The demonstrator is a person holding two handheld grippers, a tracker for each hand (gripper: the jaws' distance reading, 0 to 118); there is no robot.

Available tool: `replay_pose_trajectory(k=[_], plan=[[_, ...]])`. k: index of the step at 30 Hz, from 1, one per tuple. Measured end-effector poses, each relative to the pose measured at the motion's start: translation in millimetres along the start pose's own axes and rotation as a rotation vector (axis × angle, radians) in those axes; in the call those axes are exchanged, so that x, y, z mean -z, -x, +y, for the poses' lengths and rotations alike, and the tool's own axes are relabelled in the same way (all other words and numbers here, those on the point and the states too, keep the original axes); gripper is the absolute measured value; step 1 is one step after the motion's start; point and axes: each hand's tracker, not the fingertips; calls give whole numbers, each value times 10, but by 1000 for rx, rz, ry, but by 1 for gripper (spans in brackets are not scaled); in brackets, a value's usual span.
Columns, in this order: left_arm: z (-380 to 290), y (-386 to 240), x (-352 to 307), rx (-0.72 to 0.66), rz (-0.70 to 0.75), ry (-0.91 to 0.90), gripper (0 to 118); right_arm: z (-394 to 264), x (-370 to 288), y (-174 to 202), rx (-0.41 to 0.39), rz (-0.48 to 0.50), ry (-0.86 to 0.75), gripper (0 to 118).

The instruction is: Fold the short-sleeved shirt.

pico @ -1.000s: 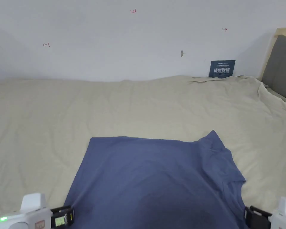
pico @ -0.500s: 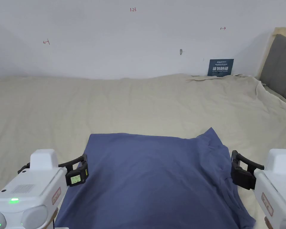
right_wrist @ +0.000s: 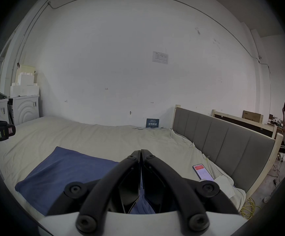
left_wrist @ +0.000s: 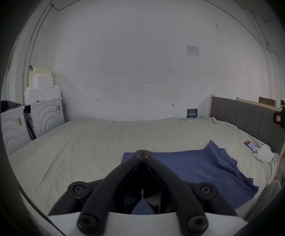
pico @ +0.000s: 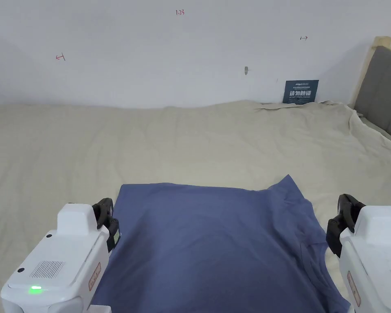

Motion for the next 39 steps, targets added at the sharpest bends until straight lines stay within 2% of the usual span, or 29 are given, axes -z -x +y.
replay_pose_trajectory(k=[6,11,17,22,23,26,27,28,30,34,39], plan=[[62,58,257,-15,-9,57,0,24,142,-8,6,5,10,1],[193,156,778,-21,-40,129,0,69,391,0,6,11,22,1],[320,319,1825,-32,-125,281,0,116,773,55,11,18,43,1],[244,422,2866,-84,-119,499,1,73,1108,86,12,9,73,1],[209,441,3035,-97,-123,526,10,43,1183,64,13,9,82,1],[80,462,3498,-97,-113,671,66,-14,1365,73,18,8,104,1],[20,454,3625,-81,-87,694,79,-36,1428,68,16,7,113,1],[-41,451,3745,-61,-63,697,85,-57,1485,73,13,4,119,1],[-159,461,3942,-32,-46,724,88,-94,1580,75,11,3,130,1],[-351,493,4235,-26,-7,811,88,-155,1722,90,8,-6,150,1],[-545,541,4443,-36,32,834,87,-302,1830,-23,8,-13,174,1]])
